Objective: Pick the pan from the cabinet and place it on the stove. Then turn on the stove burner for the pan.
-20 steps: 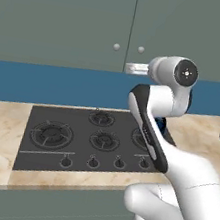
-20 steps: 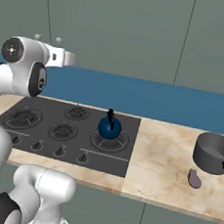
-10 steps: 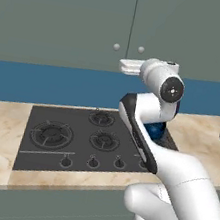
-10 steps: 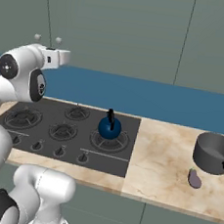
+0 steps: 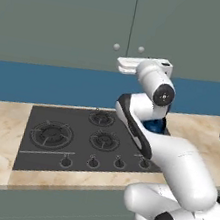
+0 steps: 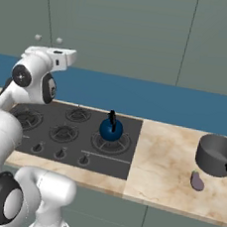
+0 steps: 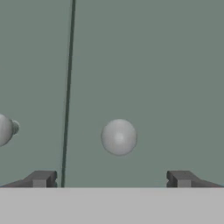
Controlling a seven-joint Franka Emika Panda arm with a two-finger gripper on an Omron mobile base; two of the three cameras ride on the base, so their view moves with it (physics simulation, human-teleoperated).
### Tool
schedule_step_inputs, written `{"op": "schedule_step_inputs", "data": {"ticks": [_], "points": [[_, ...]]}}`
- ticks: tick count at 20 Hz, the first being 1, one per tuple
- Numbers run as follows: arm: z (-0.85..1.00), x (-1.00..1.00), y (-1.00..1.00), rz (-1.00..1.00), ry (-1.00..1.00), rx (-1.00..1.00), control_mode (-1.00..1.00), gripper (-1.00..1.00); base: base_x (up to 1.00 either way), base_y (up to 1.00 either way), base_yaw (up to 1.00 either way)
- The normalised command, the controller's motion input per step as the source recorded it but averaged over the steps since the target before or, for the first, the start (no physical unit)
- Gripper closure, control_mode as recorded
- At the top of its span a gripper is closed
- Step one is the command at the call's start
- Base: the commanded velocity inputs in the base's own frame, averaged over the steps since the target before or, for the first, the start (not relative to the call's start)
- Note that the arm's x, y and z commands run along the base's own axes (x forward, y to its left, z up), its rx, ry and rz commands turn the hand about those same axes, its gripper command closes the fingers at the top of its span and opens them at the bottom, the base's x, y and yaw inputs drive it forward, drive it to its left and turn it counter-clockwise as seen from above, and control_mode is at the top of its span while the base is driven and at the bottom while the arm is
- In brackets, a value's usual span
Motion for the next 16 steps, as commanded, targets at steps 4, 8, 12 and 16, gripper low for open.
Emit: {"op": "schedule_step_inputs", "data": {"ticks": [4, 8, 12, 16], "points": [[0.03, 0.32, 0.08, 0.0, -0.09, -0.02, -1.0, -1.0, 0.0, 0.0, 0.0], [0.12, 0.4, 0.13, -0.02, -0.03, -0.02, -1.0, -1.0, 0.0, 0.0, 0.0], [0.18, 0.27, 0.07, -0.03, -0.05, -0.01, -1.0, -1.0, 0.0, 0.0, 0.0], [0.25, 0.1, 0.01, -0.04, -0.07, 0.0, -1.0, -1.0, 0.0, 0.0, 0.0]]}}
